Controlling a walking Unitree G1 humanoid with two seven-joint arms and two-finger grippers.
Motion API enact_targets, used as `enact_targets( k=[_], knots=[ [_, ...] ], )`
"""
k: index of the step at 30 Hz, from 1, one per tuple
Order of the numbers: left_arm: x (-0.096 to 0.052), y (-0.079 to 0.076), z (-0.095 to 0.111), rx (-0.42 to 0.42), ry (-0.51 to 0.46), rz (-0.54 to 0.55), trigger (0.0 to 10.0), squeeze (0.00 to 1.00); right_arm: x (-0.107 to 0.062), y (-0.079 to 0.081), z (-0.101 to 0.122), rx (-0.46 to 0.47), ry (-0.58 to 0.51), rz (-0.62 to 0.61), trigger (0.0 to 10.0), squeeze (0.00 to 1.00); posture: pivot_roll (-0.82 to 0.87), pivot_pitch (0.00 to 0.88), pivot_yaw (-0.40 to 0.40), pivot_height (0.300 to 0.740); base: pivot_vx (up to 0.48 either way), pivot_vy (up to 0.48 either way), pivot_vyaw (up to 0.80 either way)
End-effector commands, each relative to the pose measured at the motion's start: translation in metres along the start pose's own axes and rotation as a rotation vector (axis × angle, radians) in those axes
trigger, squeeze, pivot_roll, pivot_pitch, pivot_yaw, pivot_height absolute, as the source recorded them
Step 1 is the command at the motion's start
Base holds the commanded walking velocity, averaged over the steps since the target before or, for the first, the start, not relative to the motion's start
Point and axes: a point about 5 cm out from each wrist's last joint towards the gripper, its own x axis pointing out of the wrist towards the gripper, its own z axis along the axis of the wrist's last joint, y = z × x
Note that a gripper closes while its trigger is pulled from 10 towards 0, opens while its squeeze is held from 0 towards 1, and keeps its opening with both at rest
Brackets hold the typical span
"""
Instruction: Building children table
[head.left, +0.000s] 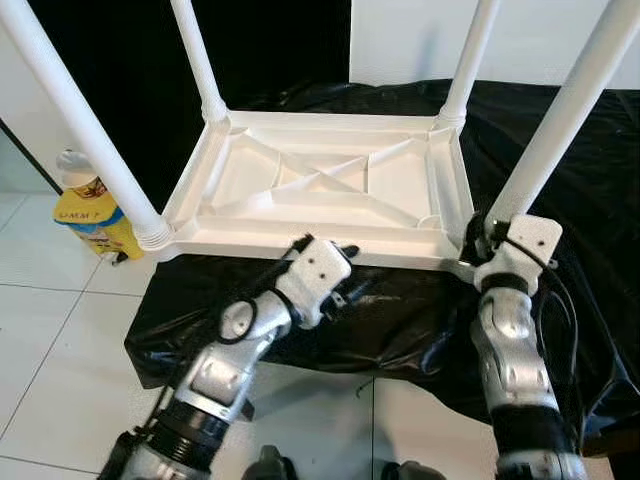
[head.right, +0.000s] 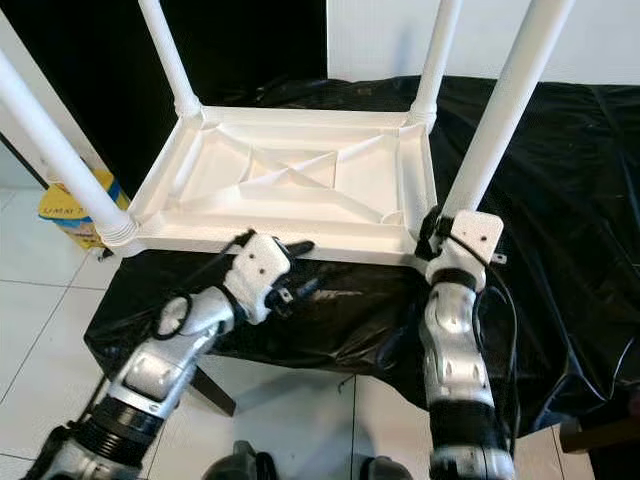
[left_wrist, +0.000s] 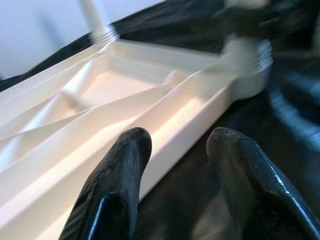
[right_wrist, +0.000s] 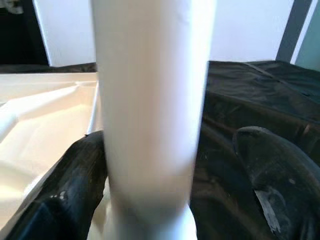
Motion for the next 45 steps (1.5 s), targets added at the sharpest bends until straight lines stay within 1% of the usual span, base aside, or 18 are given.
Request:
enact_targets(
  k=[1,3,4,5,6,13,15,18,21,24,30,35,36,38,40,42,43,45],
  knots=[
    [-0.008,0.017,-0.010,0.021,0.060,0.144,10.0,0.00,-0.013,0.004,0.000,-0.037,-0.021,0.078,10.0,1.00,0.05,0.092,0.029,0.740,0.000,0.000,0.00],
    [-0.011,0.022,-0.013,0.025,0.077,0.173,10.0,0.00,-0.019,0.005,-0.001,-0.048,-0.023,0.105,10.0,1.00,0.05,0.092,0.029,0.740,0.000,0.000,0.00],
    [-0.016,0.029,-0.016,0.028,0.098,0.217,10.0,0.00,-0.028,0.004,-0.004,-0.068,-0.019,0.135,10.0,0.25,0.05,0.096,0.031,0.740,0.000,0.000,0.00],
    [-0.016,0.029,-0.016,0.028,0.098,0.217,10.0,0.00,-0.028,0.004,-0.004,-0.068,-0.019,0.135,10.0,0.25,0.05,0.096,0.031,0.740,0.000,0.000,0.00],
    [-0.021,0.034,-0.019,0.031,0.119,0.256,10.0,0.00,-0.037,0.003,-0.007,-0.089,-0.017,0.165,10.0,0.00,0.05,0.098,0.030,0.740,0.000,0.000,0.00],
    [-0.042,0.052,-0.027,0.039,0.193,0.382,10.0,0.00,-0.062,0.002,-0.018,-0.114,0.027,0.290,10.0,0.00,0.05,0.104,0.035,0.740,0.000,0.000,0.00],
    [-0.059,0.070,-0.034,0.053,0.263,0.490,10.0,0.00,-0.070,0.018,-0.026,-0.038,0.110,0.455,10.0,0.00,0.05,0.103,0.042,0.740,0.000,0.000,0.00],
    [-0.062,0.073,-0.036,0.052,0.275,0.507,10.0,0.00,-0.070,0.023,-0.027,-0.029,0.116,0.492,10.0,0.00,0.05,0.103,0.042,0.740,0.000,0.000,0.00],
    [-0.074,0.086,-0.042,0.060,0.341,0.562,10.0,0.00,-0.064,0.043,-0.026,0.030,0.150,0.582,10.0,0.00,0.06,0.099,0.044,0.740,0.000,0.000,0.00],
    [-0.081,0.091,-0.045,0.074,0.390,0.577,10.0,0.00,-0.056,0.052,-0.024,0.039,0.142,0.612,10.0,0.00,0.06,0.096,0.045,0.740,0.000,0.000,0.00],
    [-0.096,0.098,-0.049,0.077,0.475,0.624,10.0,0.00,-0.033,0.057,-0.015,0.044,0.095,0.584,10.0,0.00,0.07,0.094,0.041,0.740,0.000,0.000,0.00],
    [-0.108,0.103,-0.052,0.054,0.529,0.676,10.0,0.00,-0.012,0.046,-0.011,0.024,0.080,0.483,10.0,0.00,0.08,0.091,0.033,0.740,0.000,0.000,0.00],
    [-0.114,0.106,-0.054,0.037,0.554,0.705,10.0,0.00,-0.003,0.036,-0.011,-0.003,0.077,0.413,10.0,0.00,0.08,0.091,0.032,0.740,0.000,0.000,0.00],
    [-0.114,0.106,-0.054,0.037,0.554,0.705,10.0,0.00,-0.003,0.036,-0.011,-0.003,0.077,0.413,10.0,0.00,0.08,0.091,0.032,0.740,0.000,0.000,0.00],
    [-0.131,0.115,-0.060,0.019,0.613,0.768,10.0,0.00,0.010,0.010,-0.014,-0.027,0.095,0.253,10.0,0.00,0.08,0.089,0.026,0.740,0.000,0.000,0.00],
    [-0.131,0.115,-0.060,0.019,0.613,0.768,10.0,0.00,0.010,0.010,-0.014,-0.027,0.095,0.253,10.0,0.00,0.08,0.089,0.026,0.740,0.000,0.000,0.00],
    [-0.140,0.122,-0.064,0.024,0.647,0.797,10.0,0.00,0.013,-0.005,-0.017,-0.031,0.109,0.180,10.0,0.00,0.08,0.088,0.022,0.740,0.000,0.000,0.00],
    [-0.140,0.122,-0.064,0.024,0.647,0.797,10.0,0.00,0.013,-0.005,-0.017,-0.031,0.109,0.180,10.0,0.00,0.08,0.088,0.022,0.740,0.000,0.000,0.00]
  ],
)
